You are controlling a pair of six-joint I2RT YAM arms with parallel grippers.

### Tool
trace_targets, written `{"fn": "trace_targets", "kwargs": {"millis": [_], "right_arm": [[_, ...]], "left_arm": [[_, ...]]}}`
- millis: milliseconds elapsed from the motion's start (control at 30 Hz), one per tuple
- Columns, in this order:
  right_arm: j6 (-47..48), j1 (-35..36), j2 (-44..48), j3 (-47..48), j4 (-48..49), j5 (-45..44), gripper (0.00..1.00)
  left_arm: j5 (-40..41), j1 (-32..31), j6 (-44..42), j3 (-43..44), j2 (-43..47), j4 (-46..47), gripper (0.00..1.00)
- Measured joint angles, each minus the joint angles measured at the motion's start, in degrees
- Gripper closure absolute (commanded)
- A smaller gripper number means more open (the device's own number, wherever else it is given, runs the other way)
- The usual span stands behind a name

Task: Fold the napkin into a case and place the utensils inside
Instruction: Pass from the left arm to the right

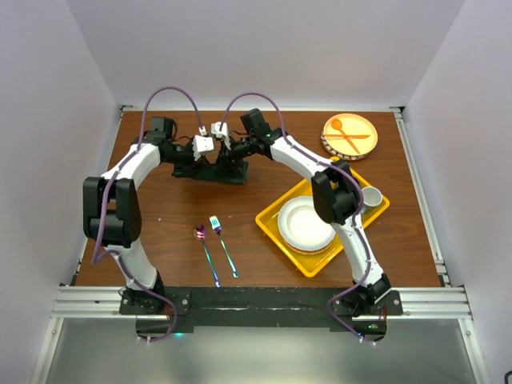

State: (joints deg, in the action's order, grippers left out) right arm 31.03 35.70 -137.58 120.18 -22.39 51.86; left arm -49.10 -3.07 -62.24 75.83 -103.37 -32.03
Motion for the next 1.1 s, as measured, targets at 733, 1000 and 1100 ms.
{"fn": "trace_targets", "kwargs": {"millis": [733,1000,1100], "right_arm": [[1.3,0.0,-0.1,-0.7,2.7,-15.0,1.0],[8.6,1.3,0.1,-6.3,12.5,-28.0,1.0],[13.8,3.1,0.1,-12.0,16.3,-32.0,1.0]], "left_arm": [[-2.1,4.5,15.3,-0.8,4.8,3.5,0.01],[0.4,11.0,30.4,-3.1,11.4,8.3,0.0],[2.4,12.3,35.3,-5.6,13.9,10.1,0.0]]}}
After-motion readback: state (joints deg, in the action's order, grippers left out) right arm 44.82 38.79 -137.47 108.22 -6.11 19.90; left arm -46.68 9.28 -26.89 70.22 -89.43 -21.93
